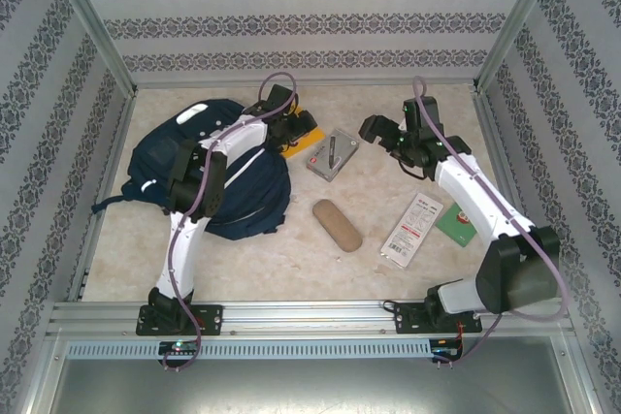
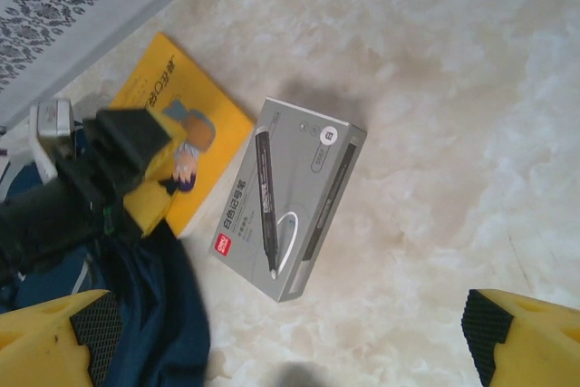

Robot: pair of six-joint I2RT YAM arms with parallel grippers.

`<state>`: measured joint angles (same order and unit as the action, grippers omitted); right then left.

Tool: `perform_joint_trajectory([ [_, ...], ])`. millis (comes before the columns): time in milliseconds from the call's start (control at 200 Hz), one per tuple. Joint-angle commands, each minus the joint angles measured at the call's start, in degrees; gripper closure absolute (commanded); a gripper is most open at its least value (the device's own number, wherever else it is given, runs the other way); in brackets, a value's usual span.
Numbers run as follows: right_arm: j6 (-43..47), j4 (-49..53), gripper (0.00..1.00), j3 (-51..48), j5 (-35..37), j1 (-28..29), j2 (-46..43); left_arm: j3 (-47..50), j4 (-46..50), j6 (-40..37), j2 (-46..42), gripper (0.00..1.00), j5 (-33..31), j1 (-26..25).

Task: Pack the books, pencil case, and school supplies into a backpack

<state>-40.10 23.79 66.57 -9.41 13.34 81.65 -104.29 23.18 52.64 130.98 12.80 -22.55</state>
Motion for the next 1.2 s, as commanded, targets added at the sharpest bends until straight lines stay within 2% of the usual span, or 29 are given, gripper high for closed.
perform_joint_trajectory([
  [0, 2.87, 2.13, 0.02, 4.44, 2.00, 1.36, 3.42, 6.84, 11.13, -4.33, -1.81, 0.10, -0.56, -0.92],
  [170, 6.91, 9.50, 0.02, 12.75, 8.65, 5.10, 9.13, 13.07, 12.71, -7.56, -7.26, 0.09, -1.25, -1.56],
  [295, 4.93, 8.12, 0.02, 12.69, 11.20, 6.39, 9.38, 11.04, 13.50, -8.92, -8.55, 0.06, -1.50, -1.36],
  [495, 2.43, 5.87, 0.02, 10.25, 5.68, 4.15, 8.37, -0.90, 13.11, -9.68, -3.74, 0.05, 1.80, 0.50],
  [634, 4.16, 7.50, 0.02, 10.51, 4.98, 4.15, 7.72, -11.48, 13.35, -8.46, 3.52, 0.05, 3.71, 1.93],
  [814, 4.96, 7.14, 0.02, 9.37, 4.32, 4.37, 6.31, -25.25, 18.60, -7.45, 14.21, 0.06, 4.74, 2.17],
  [1074, 5.98, 7.14, 0.02, 9.88, 3.53, 3.84, 7.04, -21.71, 15.26, -5.98, 14.80, 0.08, 8.86, -1.73],
  [1194, 6.20, 7.53, 0.02, 11.15, 2.98, 3.46, 8.66, -15.59, 11.87, -4.09, 12.37, 0.08, 10.28, -4.33],
])
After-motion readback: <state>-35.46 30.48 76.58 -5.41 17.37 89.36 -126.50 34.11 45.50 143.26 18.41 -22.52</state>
